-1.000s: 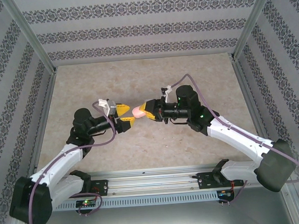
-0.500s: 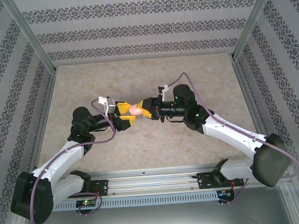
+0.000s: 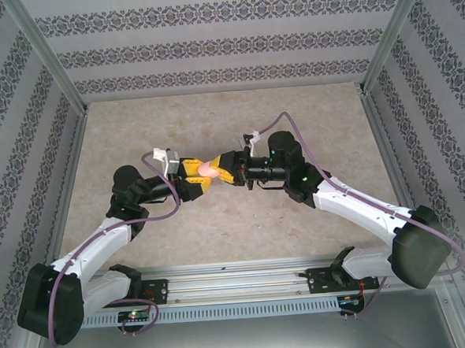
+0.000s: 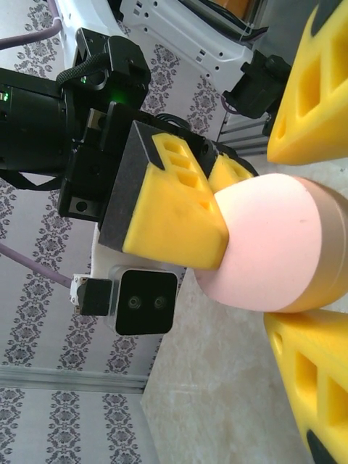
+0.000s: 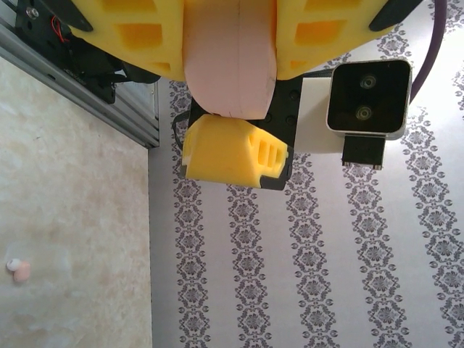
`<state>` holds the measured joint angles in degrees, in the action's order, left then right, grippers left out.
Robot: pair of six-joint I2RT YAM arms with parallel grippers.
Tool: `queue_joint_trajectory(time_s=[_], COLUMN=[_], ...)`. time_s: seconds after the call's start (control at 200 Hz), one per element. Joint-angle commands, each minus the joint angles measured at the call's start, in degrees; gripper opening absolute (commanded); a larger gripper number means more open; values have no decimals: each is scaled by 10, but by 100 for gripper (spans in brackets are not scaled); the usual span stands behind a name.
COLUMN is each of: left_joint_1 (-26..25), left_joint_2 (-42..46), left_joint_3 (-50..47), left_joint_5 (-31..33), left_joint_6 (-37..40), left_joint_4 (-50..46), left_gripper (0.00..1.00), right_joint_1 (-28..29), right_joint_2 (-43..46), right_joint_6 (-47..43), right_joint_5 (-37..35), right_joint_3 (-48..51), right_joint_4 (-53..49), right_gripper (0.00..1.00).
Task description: Insert wireless bluetooth earbuds into charging case
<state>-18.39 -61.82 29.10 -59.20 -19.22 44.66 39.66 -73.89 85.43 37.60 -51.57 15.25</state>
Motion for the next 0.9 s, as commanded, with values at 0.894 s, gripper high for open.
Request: queue_joint_trajectory(time_s=[0.894], left_joint_1=[-5], left_joint_2=[-8], left_joint_3=[21], left_joint_5=[-35], left_joint_6=[-1], left_joint_4=[21], left_gripper=[29], right_joint_1=[12], right_joint_2=[0], right_joint_6=[4], right_joint_5=[0], right_joint_3=[-19], right_joint_4=[25], right_gripper=[16])
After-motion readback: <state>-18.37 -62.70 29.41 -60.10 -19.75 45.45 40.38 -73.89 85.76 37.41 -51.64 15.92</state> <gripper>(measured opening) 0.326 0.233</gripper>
